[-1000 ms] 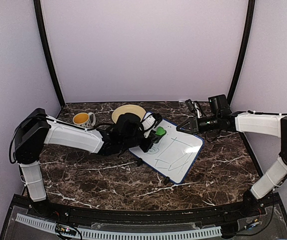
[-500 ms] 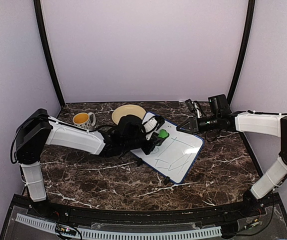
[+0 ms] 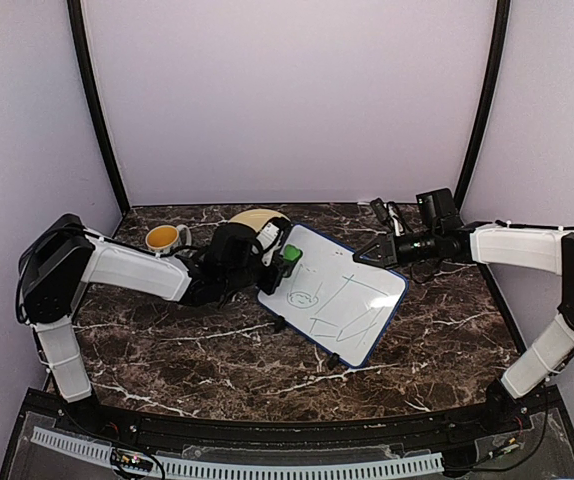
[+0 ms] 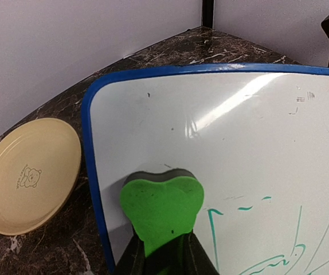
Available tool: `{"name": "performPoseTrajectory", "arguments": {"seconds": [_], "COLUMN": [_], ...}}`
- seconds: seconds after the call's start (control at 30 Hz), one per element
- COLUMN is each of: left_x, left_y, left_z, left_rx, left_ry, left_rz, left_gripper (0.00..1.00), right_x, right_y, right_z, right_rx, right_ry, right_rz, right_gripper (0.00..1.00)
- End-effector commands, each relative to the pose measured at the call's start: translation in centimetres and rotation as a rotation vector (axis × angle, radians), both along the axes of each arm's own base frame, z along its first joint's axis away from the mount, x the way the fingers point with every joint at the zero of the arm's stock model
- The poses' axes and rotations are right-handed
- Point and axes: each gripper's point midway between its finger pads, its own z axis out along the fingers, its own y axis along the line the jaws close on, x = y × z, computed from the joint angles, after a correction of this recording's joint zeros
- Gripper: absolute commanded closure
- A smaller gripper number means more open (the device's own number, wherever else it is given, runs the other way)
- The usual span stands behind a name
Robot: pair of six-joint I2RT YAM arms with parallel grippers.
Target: Erase the whiteboard
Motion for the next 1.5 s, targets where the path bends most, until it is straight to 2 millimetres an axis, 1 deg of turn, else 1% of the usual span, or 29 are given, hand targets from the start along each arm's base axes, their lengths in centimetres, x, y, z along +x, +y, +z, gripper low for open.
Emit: {"name": "performPoseTrajectory", "arguments": {"seconds": [0.0,0.1,0.13,0.2,0.23,0.27,0.3,0.33,0.37,0.47,0.57,0.73,0.83,0.9,0.93,0.97,1.0,1.03,1.07,1.1,1.13,1.17,1.2,1.23,1.27,1.3,1.37,1.47], "left_x": [-2.0,-3.9,-4.7,-5.7,-5.9,-6.4,-6.4,-6.6,-6.7,-6.5,-5.0,-1.6,-0.4,-0.2,-0.5,-0.6,-0.9,-1.1,-1.8,-1.9,-2.6,-2.9,-3.6,-4.0,-4.7,-5.2,-5.8,-6.0], "left_y": [1.0,-0.3,-1.0,-2.2,-2.8,-3.4,-4.0,-4.4,-4.9,-5.3,-4.6,-1.9,-0.9,-0.6,-0.4,-0.3,0.1,0.1,0.5,0.5,1.0,0.9,1.3,1.0,1.3,1.3,0.9,0.4], "left_z": [-3.0,-3.4,-3.4,-3.4,-3.1,-3.3,-2.9,-3.0,-2.6,-2.5,-2.0,-0.6,-0.5,-0.7,-1.1,-1.2,-2.0,-2.1,-3.2,-3.4,-4.5,-4.6,-5.7,-5.7,-6.6,-7.0,-7.1,-7.3], "left_rx": [0.085,0.101,0.098,0.108,0.111,0.119,0.112,0.112,0.102,0.097,0.09,0.04,0.064,0.074,0.082,0.078,0.085,0.075,0.081,0.069,0.072,0.06,0.071,0.061,0.077,0.079,0.086,0.11], "left_ry": [0.053,0.051,0.05,0.039,0.024,0.025,0.014,0.016,0.011,0.006,0.0,0.02,0.024,0.03,0.038,0.037,0.053,0.05,0.073,0.071,0.092,0.087,0.103,0.093,0.1,0.096,0.081,0.067], "left_rz": [-0.039,-0.113,-0.146,-0.19,-0.208,-0.226,-0.24,-0.254,-0.264,-0.265,-0.21,-0.102,-0.067,-0.055,-0.058,-0.058,-0.059,-0.062,-0.069,-0.069,-0.073,-0.08,-0.086,-0.097,-0.103,-0.112,-0.124,-0.133], "left_gripper": [1.0,1.0,1.0,1.0,1.0,1.0,1.0,1.0,1.0,1.0,1.0,1.0,1.0,1.0,1.0,1.0,1.0,1.0,1.0,1.0,1.0,1.0,1.0,1.0,1.0,1.0,1.0,1.0], "right_x": [-1.3,-1.4,-1.4,-1.4,-1.4,-1.4,-1.4,-1.4,-1.4,-1.4,-1.4,-1.4,-1.4,-1.4,-1.4,-1.4,-1.4,-1.4,-1.3,-1.3,-1.3,-1.4,-1.4,-1.4,-1.4,-1.4,-1.4,-1.4], "right_y": [0.4,0.4,0.4,0.3,0.4,0.4,0.4,0.4,0.4,0.4,0.4,0.4,0.4,0.4,0.4,0.4,0.4,0.4,0.4,0.4,0.4,0.3,0.3,0.3,0.3,0.3,0.3,0.3], "right_z": [-1.3,-1.3,-1.4,-1.4,-1.4,-1.4,-1.4,-1.4,-1.3,-1.4,-1.4,-1.4,-1.3,-1.3,-1.4,-1.4,-1.4,-1.4,-1.4,-1.4,-1.4,-1.4,-1.3,-1.3,-1.4,-1.4,-1.5,-1.5], "right_rx": [-0.042,-0.043,-0.043,-0.044,-0.044,-0.043,-0.042,-0.042,-0.042,-0.043,-0.043,-0.045,-0.043,-0.044,-0.044,-0.045,-0.045,-0.044,-0.045,-0.044,-0.045,-0.046,-0.046,-0.047,-0.049,-0.049,-0.048,-0.048], "right_ry": [0.009,0.01,0.011,0.011,0.009,0.01,0.011,0.011,0.011,0.012,0.014,0.01,0.006,0.006,0.007,0.006,0.007,0.007,0.007,0.005,0.005,0.005,0.003,0.004,0.005,0.005,0.007,0.008], "right_rz": [0.053,0.053,0.053,0.052,0.051,0.052,0.052,0.053,0.053,0.052,0.054,0.054,0.056,0.056,0.056,0.055,0.055,0.054,0.054,0.054,0.053,0.053,0.054,0.053,0.053,0.053,0.053,0.053], "right_gripper": [1.0,1.0,1.0,1.0,1.0,1.0,1.0,1.0,1.0,1.0,1.0,1.0,1.0,1.0,1.0,1.0,1.0,1.0,1.0,1.0,1.0,1.0,1.0,1.0,1.0,1.0,1.0,1.0]}}
